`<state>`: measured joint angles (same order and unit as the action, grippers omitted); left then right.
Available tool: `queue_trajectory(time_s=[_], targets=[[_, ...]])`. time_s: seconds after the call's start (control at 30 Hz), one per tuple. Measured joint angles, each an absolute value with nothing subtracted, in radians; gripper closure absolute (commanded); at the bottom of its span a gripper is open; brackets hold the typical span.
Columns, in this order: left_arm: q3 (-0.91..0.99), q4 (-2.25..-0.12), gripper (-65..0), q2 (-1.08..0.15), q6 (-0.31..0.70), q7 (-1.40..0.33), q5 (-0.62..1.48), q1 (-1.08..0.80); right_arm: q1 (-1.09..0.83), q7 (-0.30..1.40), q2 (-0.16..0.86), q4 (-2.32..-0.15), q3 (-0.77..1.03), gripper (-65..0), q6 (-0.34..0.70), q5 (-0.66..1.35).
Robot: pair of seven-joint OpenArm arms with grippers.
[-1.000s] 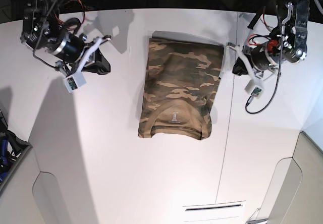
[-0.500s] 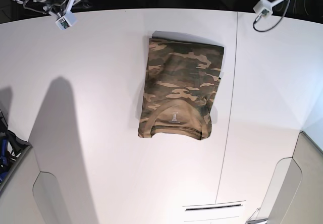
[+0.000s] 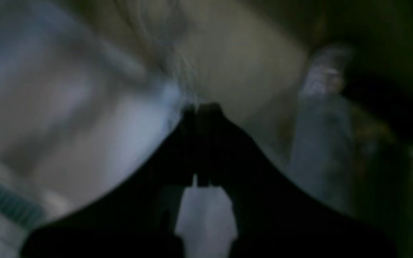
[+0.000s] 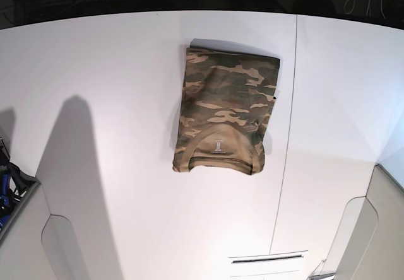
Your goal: Fold the T-shirt properly
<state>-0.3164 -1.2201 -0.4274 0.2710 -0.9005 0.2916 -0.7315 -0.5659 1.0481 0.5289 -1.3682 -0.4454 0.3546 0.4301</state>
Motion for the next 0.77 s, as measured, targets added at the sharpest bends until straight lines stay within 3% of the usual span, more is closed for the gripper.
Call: queue_trajectory(time_s=[0.17, 0.33, 0.5, 0.77], targets=[[-0.423, -0.850, -1.3, -0.303, 0.279, -0.851, 0.216, -0.568, -0.425, 1.053, 0.478, -1.115, -0.649, 0.0, 0.325, 0.426], [-0.568, -0.544, -1.3, -0.249, 0.232, -0.795, 0.131, -0.381, -0.363, 1.100, 0.358, -0.897, -0.686, 0.0, 0.310, 0.378], [-0.635, -0.511, -1.3, -0.257, 0.207, -0.804, 0.133, -0.313, -0.352, 1.100, 0.282, -0.811, -0.662, 0.0, 0.310, 0.277], [-0.635, -0.540, -1.3, -0.255, 0.255, -0.808, 0.137, -0.316, -0.349, 1.108, 0.277, -0.814, -0.561, 0.0, 0.314, 0.193]])
